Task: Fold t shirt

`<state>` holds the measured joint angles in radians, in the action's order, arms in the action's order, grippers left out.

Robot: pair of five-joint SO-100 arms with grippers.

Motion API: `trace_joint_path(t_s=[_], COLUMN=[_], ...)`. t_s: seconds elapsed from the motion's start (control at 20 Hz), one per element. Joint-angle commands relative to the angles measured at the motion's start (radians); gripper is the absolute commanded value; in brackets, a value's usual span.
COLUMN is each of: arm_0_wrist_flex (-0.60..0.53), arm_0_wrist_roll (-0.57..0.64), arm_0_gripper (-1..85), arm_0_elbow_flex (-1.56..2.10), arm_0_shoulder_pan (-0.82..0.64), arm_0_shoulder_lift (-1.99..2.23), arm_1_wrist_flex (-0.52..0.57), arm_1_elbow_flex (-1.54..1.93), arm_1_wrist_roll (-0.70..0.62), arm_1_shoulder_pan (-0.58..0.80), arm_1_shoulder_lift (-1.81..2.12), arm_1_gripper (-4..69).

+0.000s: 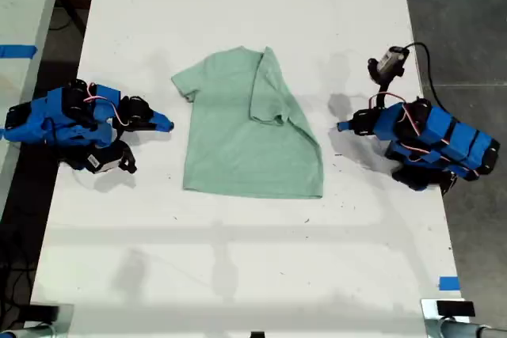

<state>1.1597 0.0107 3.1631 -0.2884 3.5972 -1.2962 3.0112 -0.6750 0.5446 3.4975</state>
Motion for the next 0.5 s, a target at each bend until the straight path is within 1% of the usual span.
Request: trace_joint_path(t_s=[0.0,0.45], arm_0_wrist_flex=[0.005,-0.018], arm_0_wrist_roll=[-0.015,-0.031], arm_0_gripper=[-0.2,-0.2], arm_0_elbow_flex=[-0.080,-0.100], arm_0_shoulder_pan=[0.012,-0.058], arm_0_shoulder_lift=[0.006,0.006], arm_1_wrist_flex=[-0.003,-0.003], arm_1_elbow_flex=[0.002,0.003], arm_1_wrist_roll=[0.009,0.009], arm_1_shoulder_pan=[0.012,0.012], arm_1_shoulder_lift=[0.009,0.009], arm_1_gripper=[1.0,1.0])
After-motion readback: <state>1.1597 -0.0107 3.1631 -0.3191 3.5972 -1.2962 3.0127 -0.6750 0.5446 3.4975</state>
